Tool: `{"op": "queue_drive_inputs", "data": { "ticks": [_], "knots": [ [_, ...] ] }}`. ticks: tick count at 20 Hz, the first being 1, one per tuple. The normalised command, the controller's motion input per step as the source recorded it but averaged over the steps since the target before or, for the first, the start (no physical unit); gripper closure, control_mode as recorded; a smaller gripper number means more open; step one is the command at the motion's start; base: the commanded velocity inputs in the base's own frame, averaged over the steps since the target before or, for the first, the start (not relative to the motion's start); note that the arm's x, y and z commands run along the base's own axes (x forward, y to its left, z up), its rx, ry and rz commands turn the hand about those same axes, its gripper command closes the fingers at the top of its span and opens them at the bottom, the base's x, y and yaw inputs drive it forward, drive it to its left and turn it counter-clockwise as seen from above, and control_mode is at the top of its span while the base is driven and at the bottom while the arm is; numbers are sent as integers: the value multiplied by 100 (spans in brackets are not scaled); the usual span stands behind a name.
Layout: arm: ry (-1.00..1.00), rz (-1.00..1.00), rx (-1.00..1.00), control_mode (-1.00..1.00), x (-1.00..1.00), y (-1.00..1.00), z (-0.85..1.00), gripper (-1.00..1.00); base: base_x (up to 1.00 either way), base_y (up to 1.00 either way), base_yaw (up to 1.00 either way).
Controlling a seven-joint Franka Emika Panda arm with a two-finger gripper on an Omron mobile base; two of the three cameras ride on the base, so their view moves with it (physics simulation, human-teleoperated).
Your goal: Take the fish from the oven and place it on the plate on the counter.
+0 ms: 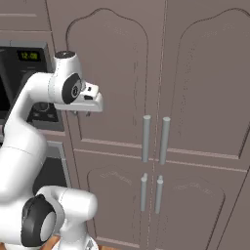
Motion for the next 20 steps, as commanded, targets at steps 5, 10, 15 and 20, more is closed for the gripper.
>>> {"op": "queue_drive_inputs", "data": {
  "ticks": [5,10,15,20],
  "knots": [
    [-9,1,-2,-100,-38,34,-4,-100,0,0,0],
    [-25,12,-28,-100,-94,100,-5,-100,0,0,0],
    [-17,29,-42,-100,-78,100,-5,-100,0,0,0],
    [-10,37,-41,-100,-56,100,-40,-100,0,0,0]
  ]
}}
